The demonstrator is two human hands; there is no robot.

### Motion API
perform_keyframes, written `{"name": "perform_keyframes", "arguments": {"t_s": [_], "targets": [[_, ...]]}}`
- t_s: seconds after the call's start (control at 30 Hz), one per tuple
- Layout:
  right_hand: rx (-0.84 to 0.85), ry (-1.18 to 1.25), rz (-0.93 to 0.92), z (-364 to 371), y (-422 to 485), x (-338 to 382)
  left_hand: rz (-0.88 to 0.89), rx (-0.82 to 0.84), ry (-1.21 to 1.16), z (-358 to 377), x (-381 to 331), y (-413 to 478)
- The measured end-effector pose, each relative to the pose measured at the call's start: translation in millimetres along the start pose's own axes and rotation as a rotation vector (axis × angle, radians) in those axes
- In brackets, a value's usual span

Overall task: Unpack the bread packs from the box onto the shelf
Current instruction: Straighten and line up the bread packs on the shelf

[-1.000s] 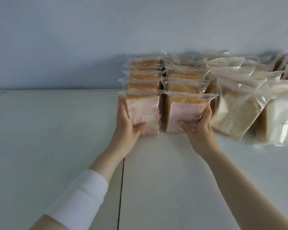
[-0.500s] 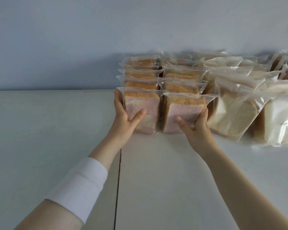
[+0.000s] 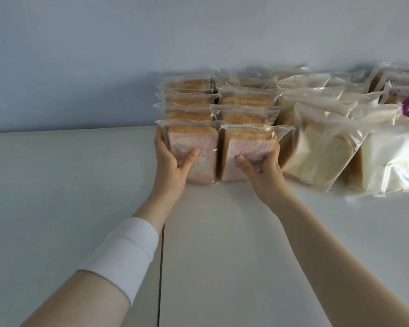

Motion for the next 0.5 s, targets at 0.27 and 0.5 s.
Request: {"name": "perform_keyframes", "arguments": {"t_s": [0.27, 0.5], "targets": [[0.131, -0.153, 0.054, -16.4, -8.2, 24.7, -0.060, 0.066, 0.096, -10.3, -8.0, -2.5], [0.159, -0.554, -0.016, -101.4, -17.5, 90.7, 0.478, -0.135, 0.558, -24.8, -126.3, -27.8]]}}
Point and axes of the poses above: each hand's wrist, its own y-axis towards the middle knuckle, its own z-axis out of the palm, x = y × z, the point moved 5 cm from there along y, towards the middle knuckle, and after that the axes turned 9 degrees about y, right-handed, at the moved point
